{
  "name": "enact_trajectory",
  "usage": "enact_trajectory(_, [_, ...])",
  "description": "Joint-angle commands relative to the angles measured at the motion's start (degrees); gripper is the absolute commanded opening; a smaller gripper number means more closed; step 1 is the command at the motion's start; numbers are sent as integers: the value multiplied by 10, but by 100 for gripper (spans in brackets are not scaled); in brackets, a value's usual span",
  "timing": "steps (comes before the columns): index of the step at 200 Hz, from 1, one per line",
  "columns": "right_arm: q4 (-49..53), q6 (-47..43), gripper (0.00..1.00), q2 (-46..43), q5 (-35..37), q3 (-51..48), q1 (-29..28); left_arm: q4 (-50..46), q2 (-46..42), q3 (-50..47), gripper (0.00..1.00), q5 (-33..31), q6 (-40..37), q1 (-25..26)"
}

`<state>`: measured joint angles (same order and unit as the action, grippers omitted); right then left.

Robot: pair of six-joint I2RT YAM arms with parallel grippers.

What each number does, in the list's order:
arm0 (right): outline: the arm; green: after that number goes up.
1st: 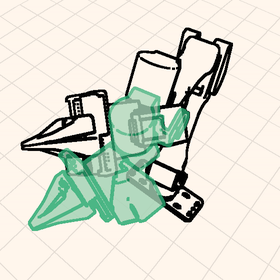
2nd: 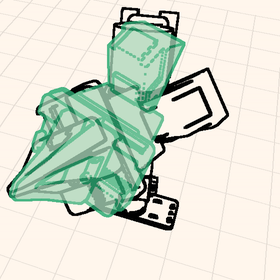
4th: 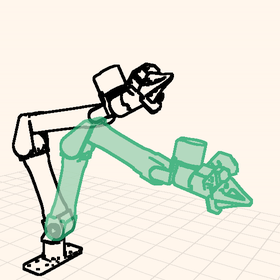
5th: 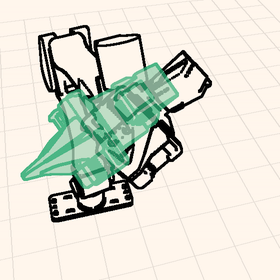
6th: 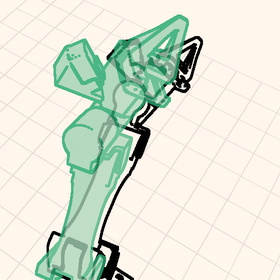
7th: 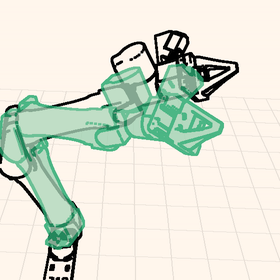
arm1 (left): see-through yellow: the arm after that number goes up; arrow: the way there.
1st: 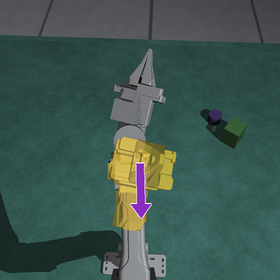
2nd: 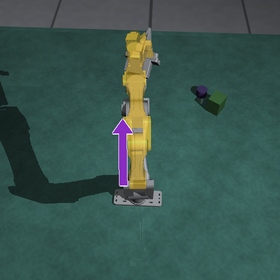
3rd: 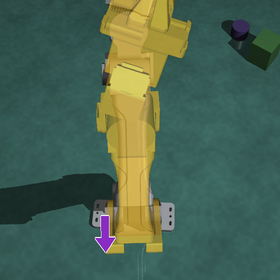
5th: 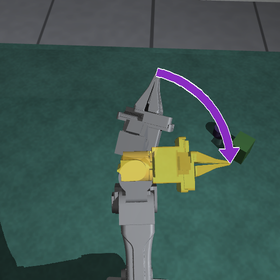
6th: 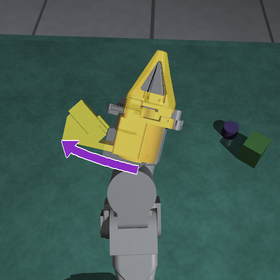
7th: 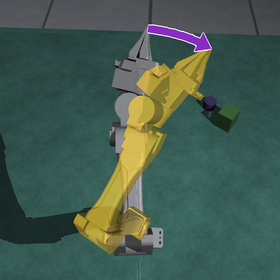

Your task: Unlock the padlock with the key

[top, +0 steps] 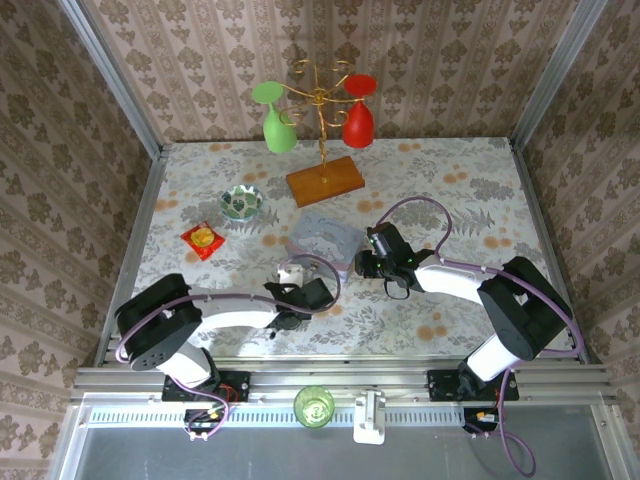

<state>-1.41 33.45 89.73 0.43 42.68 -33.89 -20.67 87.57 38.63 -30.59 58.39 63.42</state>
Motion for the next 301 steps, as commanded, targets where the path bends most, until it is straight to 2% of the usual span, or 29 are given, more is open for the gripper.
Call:
enact_trajectory(1, [-23, 6, 32, 3, -8, -1, 4, 61, -12, -23, 50, 15, -48, -15])
enact_trajectory(24, [-21, 5, 31, 3, -8, 1, 4, 58, 3, 5, 45, 31, -49, -23])
enact_trajectory(73, [-31, 10, 30, -1, -11, -11, 4, 109, 67, 8, 45, 57, -24, -32])
enact_trajectory(113, [-31, 10, 29, -10, -11, -18, 4, 133, 60, -7, 45, 55, -30, -61])
enact_trajectory(141, [-37, 7, 29, -7, -11, -22, 4, 226, 53, -22, 40, 73, -86, -64])
enact_trajectory(178, [-47, 8, 28, 3, -20, -22, 4, 308, 82, -14, 39, 93, -147, -61])
enact_trajectory(202, [-47, 4, 28, 0, -21, -22, 4, 297, 98, 9, 39, 81, -170, -51])
enact_trajectory(229, [-47, 0, 28, 7, -27, -14, 4, 345, 99, 10, 38, 95, -210, -46])
enact_trajectory(269, [-53, 3, 28, 20, -26, -16, 4, 464, 113, -4, 34, 136, -267, -22])
enact_trajectory(301, [-53, 7, 28, 25, -30, -17, 10, 420, 103, 17, 35, 143, -258, -2])
